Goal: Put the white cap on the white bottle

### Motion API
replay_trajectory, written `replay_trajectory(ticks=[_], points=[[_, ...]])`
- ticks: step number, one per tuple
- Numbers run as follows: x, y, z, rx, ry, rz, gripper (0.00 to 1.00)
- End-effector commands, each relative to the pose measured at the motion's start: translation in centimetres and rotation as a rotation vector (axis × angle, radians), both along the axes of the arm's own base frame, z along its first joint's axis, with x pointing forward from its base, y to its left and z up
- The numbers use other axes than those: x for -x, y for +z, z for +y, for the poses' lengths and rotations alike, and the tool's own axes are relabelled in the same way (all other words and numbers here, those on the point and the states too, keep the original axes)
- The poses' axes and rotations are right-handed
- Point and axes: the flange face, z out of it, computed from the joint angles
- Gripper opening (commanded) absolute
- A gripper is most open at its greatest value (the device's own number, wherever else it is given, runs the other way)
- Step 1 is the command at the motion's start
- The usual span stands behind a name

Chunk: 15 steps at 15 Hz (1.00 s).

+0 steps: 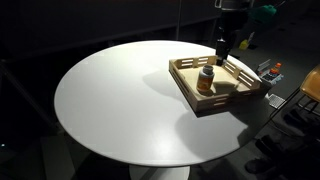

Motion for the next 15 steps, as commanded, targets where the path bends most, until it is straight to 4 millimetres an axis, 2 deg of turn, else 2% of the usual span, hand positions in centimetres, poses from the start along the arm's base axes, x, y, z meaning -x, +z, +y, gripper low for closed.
replay_trajectory(ticks=[1, 5, 6, 15], points=[[0.0, 0.4, 0.1, 0.000, 0.001, 0.000, 0.44], [0.1, 0.4, 0.0, 0.000, 0.000, 0.001, 0.44], [0.0, 0.5, 0.2, -0.003, 0.004, -0.001, 0.19], [-0.2, 1.5, 2.6, -0.016, 0.050, -0.049, 0.19]])
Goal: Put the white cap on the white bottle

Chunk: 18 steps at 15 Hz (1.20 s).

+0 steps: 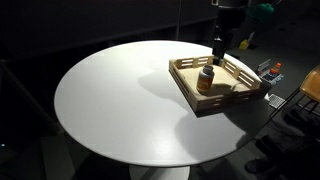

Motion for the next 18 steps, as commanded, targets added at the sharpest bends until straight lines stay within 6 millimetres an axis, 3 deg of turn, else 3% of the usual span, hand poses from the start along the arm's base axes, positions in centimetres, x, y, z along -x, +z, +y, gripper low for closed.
replay_trajectory(ticks=[1, 18], points=[[-0.3, 0.9, 0.9, -0.007, 0.021, -0.029, 0.19], [-0.2, 1.0, 3.6, -0.031, 0.071, -0.040, 0.19]])
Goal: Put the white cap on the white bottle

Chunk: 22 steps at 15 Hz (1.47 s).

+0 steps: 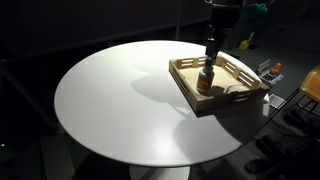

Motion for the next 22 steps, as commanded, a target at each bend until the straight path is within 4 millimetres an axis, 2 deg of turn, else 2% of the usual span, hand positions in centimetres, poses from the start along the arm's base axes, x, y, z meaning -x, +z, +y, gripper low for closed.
replay_trajectory(ticks=[1, 22], points=[[-0.3, 0.4, 0.6, -0.013, 0.017, 0.002, 0.19], [0.1, -0.1, 2.0, -0.014, 0.043, 0.031, 0.19]])
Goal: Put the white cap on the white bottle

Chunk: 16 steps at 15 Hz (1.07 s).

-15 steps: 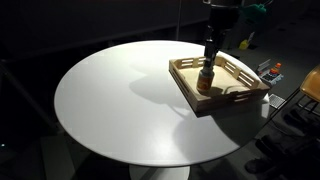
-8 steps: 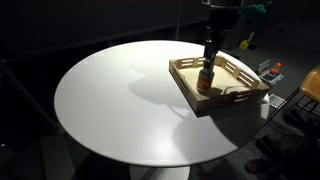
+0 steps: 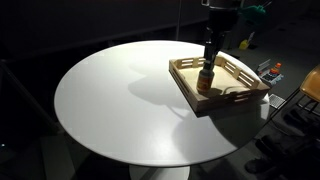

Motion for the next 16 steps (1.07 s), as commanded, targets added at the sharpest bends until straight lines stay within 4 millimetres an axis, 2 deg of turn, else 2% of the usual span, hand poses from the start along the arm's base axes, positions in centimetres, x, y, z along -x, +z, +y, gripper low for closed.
replay_trajectory(ticks=[1, 16], points=[[-0.47, 0.23, 0.36, -0.009, 0.012, 0.014, 0.19], [-0.24, 0.77, 0.44, -0.009, 0.017, 0.010, 0.19]])
